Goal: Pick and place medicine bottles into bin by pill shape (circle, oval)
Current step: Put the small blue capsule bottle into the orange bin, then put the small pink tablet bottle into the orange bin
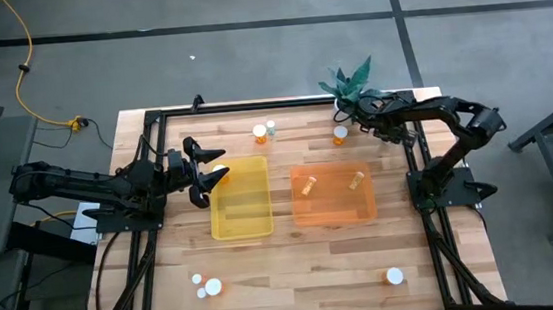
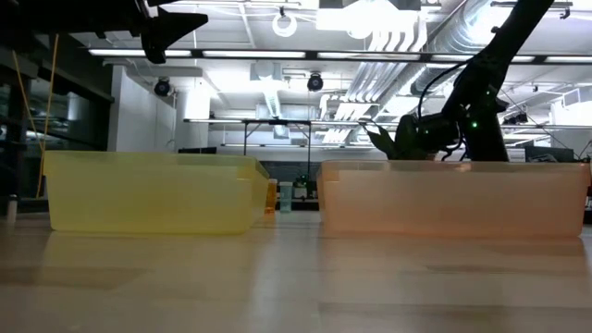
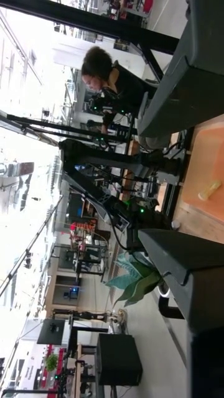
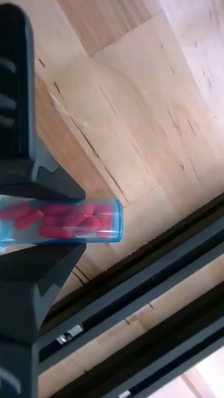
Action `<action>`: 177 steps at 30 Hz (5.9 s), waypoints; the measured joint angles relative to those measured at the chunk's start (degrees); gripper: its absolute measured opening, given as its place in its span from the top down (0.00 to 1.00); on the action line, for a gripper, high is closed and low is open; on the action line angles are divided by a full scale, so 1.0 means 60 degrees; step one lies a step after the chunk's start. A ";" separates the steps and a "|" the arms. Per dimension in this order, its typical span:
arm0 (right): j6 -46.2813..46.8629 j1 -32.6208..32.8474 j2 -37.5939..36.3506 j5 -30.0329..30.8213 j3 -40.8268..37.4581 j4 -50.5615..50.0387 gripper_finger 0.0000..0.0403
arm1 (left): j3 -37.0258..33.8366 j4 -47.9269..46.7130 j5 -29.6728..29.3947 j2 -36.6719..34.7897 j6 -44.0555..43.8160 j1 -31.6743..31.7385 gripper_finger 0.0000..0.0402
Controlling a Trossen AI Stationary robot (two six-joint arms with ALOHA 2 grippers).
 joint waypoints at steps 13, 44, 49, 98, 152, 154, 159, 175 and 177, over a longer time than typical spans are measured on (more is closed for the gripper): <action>-0.0897 0.0180 -0.2382 0.0553 -0.0051 -0.0871 0.77 | -0.0003 0.0000 0.0000 0.0000 0.0000 0.0000 0.40; -0.4867 0.0902 -0.7439 -0.0378 -0.0018 0.3039 0.77 | -0.0004 -0.0004 0.0000 0.0004 0.0000 0.0000 0.40; -0.5974 0.1509 -0.7687 -0.1365 -0.0017 0.4795 0.77 | -0.0004 -0.0216 -0.0004 0.0004 0.0000 0.0000 0.40; -1.0450 0.8207 0.3910 -0.4430 0.3208 1.4099 0.77 | -0.0004 -0.0279 -0.0295 0.0004 0.0007 0.0004 0.40; -1.2785 0.8652 0.0215 -0.3263 0.0401 1.4362 0.39 | -0.0004 -0.1129 0.0577 -0.0484 -0.0044 -0.0004 0.40; -1.2770 0.8685 -0.0482 -0.3276 -0.0218 1.5157 0.39 | -0.0004 -0.1272 0.0899 -0.0640 -0.0069 -0.0007 0.40; -1.2805 0.8866 -0.1633 -0.3327 -0.0965 1.5931 0.39 | 0.0000 -0.1529 0.1022 -0.0793 -0.0003 -0.0008 0.40; -1.3424 0.8965 -0.2007 -0.3334 -0.0320 1.5188 0.39 | 0.0000 -0.1759 0.0521 -0.0780 0.0000 -0.0007 0.40; -1.3433 0.8965 -0.2003 -0.3330 -0.0320 1.5131 0.39 | 0.0000 -0.1759 0.0517 -0.0780 0.0000 -0.0007 0.40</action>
